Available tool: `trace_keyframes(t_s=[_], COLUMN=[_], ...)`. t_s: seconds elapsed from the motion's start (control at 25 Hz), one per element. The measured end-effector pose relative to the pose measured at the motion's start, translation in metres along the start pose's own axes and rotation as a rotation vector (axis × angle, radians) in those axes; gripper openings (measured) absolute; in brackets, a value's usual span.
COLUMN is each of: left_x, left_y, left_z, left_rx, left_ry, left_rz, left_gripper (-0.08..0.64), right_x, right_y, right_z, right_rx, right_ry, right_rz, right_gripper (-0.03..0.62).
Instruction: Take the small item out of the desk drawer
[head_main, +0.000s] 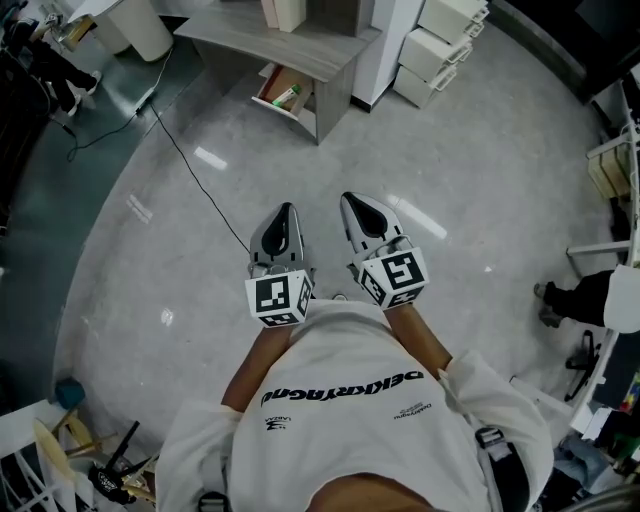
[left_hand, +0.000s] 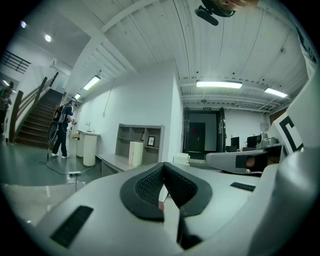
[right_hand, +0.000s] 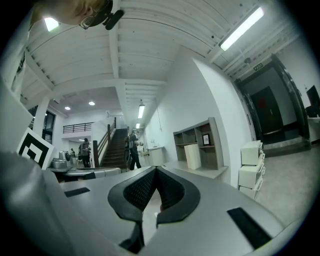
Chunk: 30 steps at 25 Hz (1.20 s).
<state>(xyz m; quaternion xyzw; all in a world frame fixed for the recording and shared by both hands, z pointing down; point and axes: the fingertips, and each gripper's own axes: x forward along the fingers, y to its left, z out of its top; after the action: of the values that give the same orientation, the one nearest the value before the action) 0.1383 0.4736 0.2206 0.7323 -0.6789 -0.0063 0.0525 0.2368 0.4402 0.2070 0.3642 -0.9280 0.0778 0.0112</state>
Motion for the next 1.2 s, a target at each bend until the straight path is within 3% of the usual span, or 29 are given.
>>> trace_keyframes(t_s=[0.36,0.88,1.2], left_x=[0.113,0.301,0.396], left_y=[0.069,0.193,0.265], left_z=[-0.006,0.023,0.014], left_rx=[0.0,0.015,0.044], left_ry=[0.031,0.112,0.179], left_rz=[-0.018,-0.118,-0.205], left_gripper=[0.017,0.083,0.12], right_x=[0.118,0.331,0.443], right_y=[-0.046,-0.101,-0.125], right_z=[-0.002,0.035,0.032], right_rx=[0.002,0.034,0.047], right_ry=[0.025,0.053,0.08], right_rz=[-0.029,-0.099,-0.163], right_gripper=[0.031,0.031,0.031])
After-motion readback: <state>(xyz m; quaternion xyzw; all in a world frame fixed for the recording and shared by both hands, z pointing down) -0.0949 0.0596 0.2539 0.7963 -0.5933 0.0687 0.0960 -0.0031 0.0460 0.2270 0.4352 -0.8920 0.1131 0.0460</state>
